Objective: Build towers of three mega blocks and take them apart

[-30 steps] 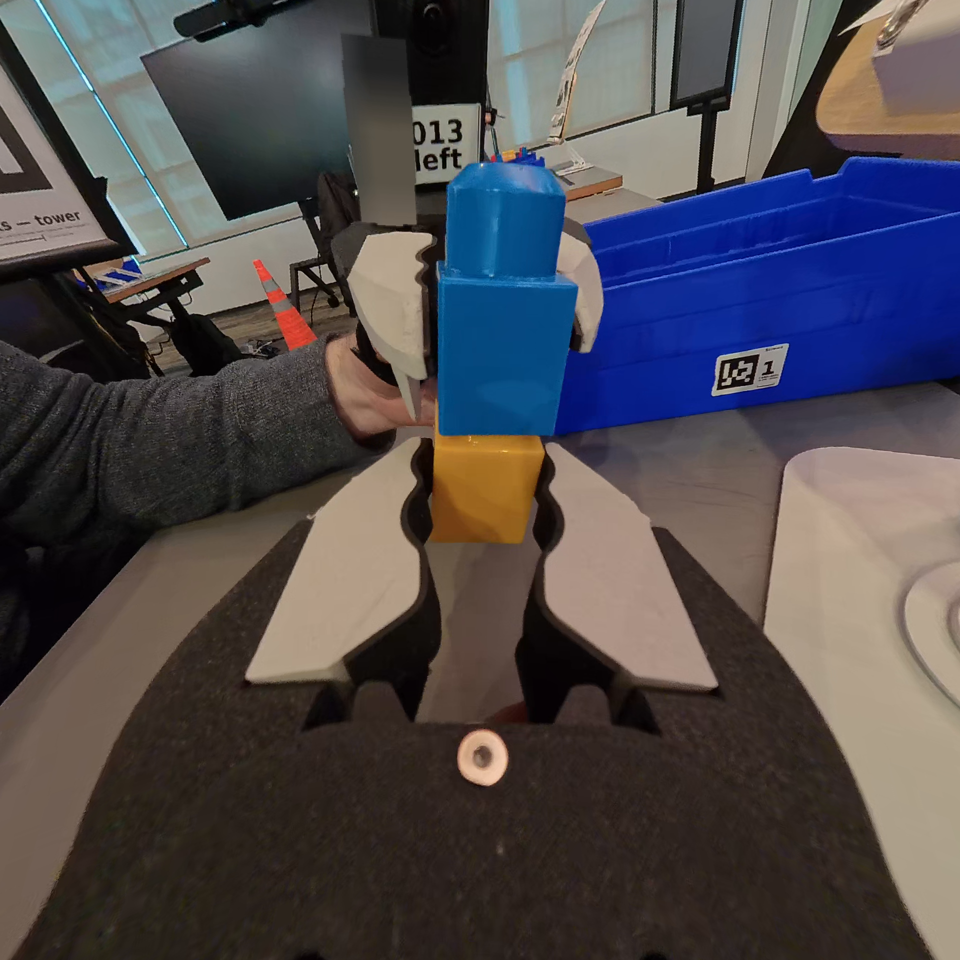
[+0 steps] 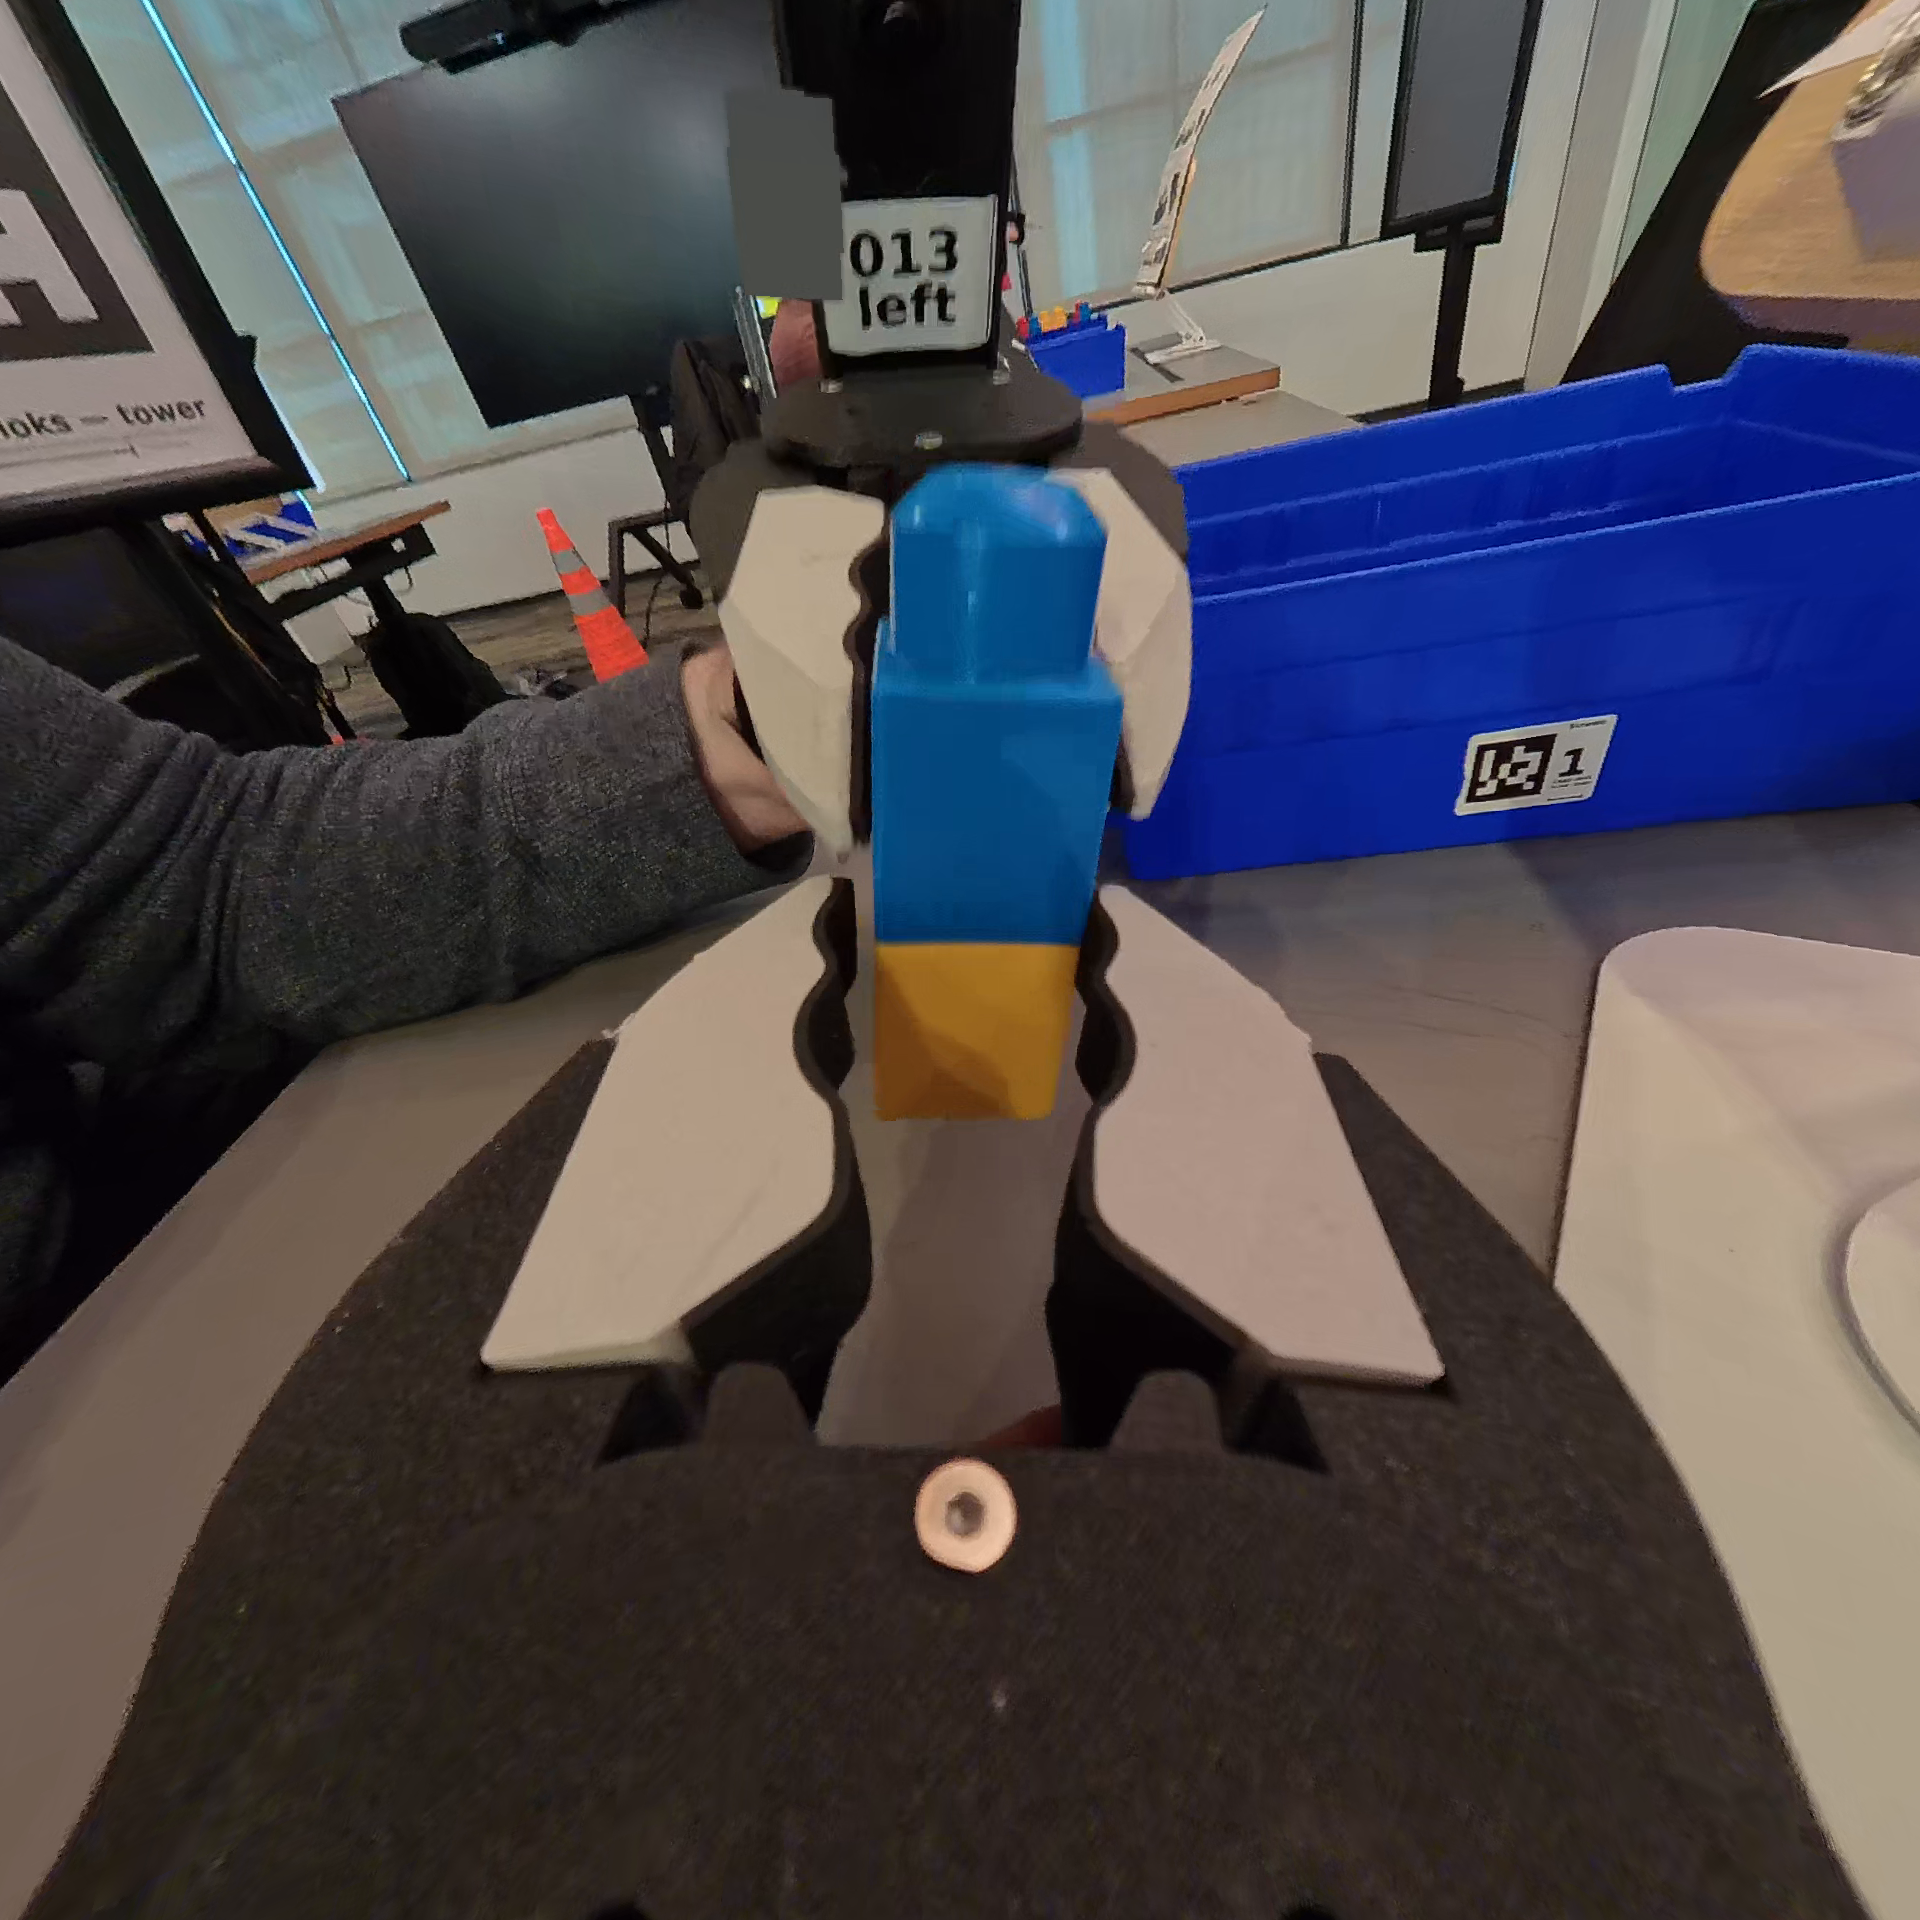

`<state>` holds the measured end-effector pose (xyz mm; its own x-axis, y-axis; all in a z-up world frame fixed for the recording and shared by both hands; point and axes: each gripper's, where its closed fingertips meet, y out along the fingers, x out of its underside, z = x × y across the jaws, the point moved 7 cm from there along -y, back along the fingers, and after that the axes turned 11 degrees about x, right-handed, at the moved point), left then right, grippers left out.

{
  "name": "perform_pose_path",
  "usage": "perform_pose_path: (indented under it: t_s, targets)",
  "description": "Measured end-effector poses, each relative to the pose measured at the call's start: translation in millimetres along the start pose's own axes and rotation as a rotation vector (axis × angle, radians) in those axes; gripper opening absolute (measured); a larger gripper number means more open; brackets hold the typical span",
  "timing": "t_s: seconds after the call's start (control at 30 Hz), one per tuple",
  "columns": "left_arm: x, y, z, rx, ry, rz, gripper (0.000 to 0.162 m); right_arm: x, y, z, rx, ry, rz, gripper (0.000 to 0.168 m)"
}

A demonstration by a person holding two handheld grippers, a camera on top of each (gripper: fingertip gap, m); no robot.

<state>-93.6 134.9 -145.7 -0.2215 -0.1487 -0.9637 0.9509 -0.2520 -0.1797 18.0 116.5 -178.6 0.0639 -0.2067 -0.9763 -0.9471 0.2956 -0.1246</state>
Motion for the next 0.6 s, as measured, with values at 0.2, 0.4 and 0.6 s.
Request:
perform_pose_path:
  t_s: [0.2,0.4,0.6]
  targets:
    - [3.2,3.8,1.3,0.029,-0.018,-0.012,0.036,-0.8,-2.1,-0.4,-0.016,0.000,0.016,0.036]
    - [-5.8,-5.8,0.2,0.033,-0.045,0.091,0.044,0.4,-0.5,-1.9,-0.023,-0.010,-0.004,0.036]
    - [-10.1,-7.6,4.6,0.023,-0.021,0.087,0.027,0.3,-0.6,-2.1,-0.026,-0.012,-0.003,0.036]
